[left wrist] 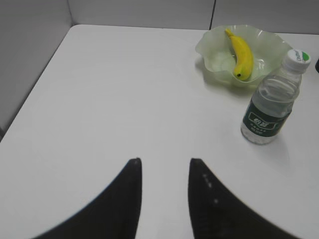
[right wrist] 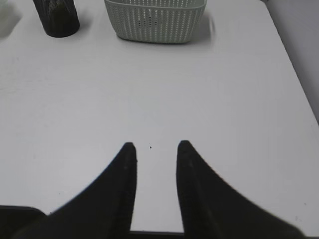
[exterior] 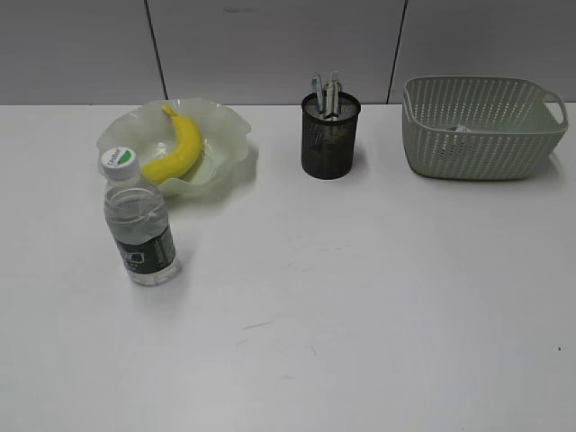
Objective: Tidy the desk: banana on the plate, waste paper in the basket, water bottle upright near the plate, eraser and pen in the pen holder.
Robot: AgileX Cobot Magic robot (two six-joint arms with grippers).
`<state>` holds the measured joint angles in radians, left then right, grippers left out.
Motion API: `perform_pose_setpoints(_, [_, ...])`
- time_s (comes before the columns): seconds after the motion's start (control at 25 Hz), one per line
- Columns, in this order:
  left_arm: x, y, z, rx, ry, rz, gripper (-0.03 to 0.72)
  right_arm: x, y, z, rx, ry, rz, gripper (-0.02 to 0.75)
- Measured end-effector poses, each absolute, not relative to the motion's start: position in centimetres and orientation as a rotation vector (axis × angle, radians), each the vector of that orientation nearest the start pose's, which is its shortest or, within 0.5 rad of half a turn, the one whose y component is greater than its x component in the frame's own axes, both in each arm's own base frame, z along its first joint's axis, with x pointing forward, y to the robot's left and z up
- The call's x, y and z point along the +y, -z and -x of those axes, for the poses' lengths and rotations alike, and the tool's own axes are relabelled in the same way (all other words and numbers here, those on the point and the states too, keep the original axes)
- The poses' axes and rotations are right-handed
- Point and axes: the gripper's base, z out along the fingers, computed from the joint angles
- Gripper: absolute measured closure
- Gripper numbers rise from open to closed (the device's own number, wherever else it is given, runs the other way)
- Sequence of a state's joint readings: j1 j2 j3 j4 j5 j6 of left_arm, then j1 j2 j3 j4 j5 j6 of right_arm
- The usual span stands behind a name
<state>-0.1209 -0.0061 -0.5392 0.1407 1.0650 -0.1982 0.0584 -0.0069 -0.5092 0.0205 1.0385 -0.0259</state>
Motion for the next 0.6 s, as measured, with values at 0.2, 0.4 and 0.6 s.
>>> perform_pose_setpoints(0.2, [1.24, -28.84, 0.98, 1.993, 0.038, 0.087, 0.447, 0.13, -28.16, 0.63, 2.004, -0.045, 0.086, 0.501])
perform_pose_setpoints(0.4, [1.24, -28.84, 0.98, 1.992, 0.038, 0.087, 0.447, 0.13, -28.16, 0.63, 2.004, -0.045, 0.087, 0.501])
perform_pose_setpoints(0.6, [1.24, -28.85, 0.98, 1.992, 0.038, 0.086, 0.447, 0.13, -28.16, 0.63, 2.004, -0.044, 0.088, 0.501])
